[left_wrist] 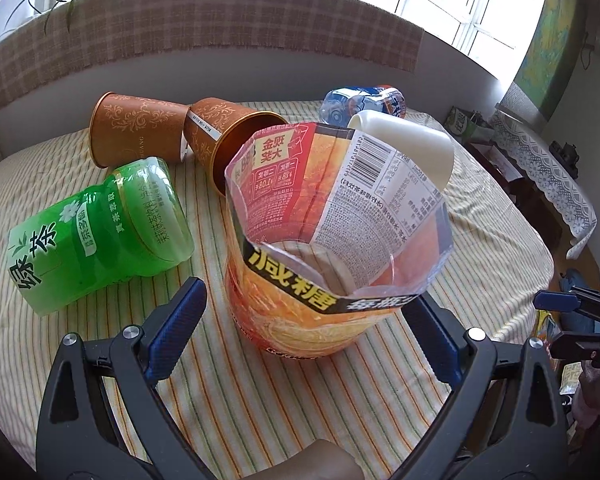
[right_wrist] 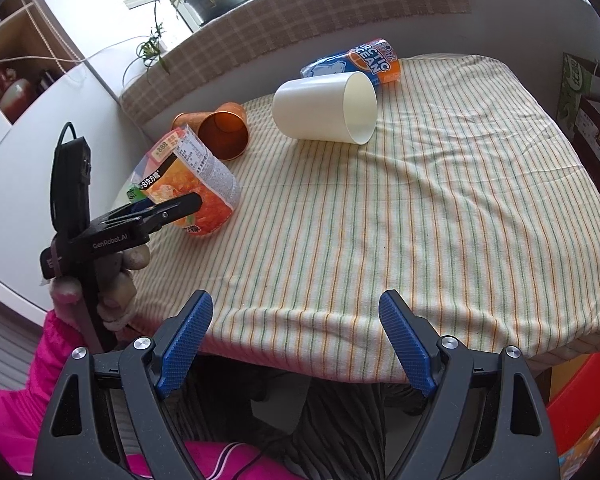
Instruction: Flip cup upright
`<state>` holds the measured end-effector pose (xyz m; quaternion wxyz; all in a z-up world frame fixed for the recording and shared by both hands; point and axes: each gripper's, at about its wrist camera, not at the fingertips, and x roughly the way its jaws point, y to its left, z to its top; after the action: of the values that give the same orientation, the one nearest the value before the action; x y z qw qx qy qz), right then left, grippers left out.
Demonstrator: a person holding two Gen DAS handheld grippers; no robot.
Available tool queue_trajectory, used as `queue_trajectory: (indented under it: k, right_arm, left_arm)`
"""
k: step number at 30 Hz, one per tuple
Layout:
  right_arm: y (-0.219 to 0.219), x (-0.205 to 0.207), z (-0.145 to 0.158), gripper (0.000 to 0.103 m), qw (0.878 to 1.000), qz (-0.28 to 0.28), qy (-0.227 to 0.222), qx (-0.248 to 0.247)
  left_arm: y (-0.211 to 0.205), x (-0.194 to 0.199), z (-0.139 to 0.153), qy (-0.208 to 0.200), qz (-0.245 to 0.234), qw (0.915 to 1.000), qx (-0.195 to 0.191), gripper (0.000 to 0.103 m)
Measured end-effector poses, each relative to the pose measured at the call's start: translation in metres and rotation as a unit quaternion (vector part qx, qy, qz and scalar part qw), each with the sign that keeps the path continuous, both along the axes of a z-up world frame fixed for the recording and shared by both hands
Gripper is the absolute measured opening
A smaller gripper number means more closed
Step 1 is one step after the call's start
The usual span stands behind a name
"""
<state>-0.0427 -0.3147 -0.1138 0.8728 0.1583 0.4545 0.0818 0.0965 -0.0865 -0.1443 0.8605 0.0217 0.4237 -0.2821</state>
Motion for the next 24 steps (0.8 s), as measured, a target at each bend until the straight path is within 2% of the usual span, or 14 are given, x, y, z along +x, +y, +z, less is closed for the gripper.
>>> queue_trajectory:
  k: [8,14,18,24]
  right_arm:
    - [0.011,0.009,0.010,0.085,1.000,0.010,-0.018,-0.017]
    - [0.022,0.019,0.025,0.085,0.998,0.012,-0.048,-0.036]
    - [0.031,0.024,0.037,0.085,0.996,0.009,-0.073,-0.049]
    - [0.042,0.026,0.048,0.086,0.993,-0.007,-0.103,-0.065]
  left_arm:
    - [0.023,-0.021,0.005,-0.015,0.019,0.9994,0.026,0.099]
    - [0.042,-0.045,0.025,-0.048,0.054,0.9968,0.033,0.099]
    - [0.049,-0.066,0.051,-0.093,0.090,0.9911,0.032,0.099]
    - [0.046,-0.091,0.087,-0.154,0.134,0.9781,0.041,0.100]
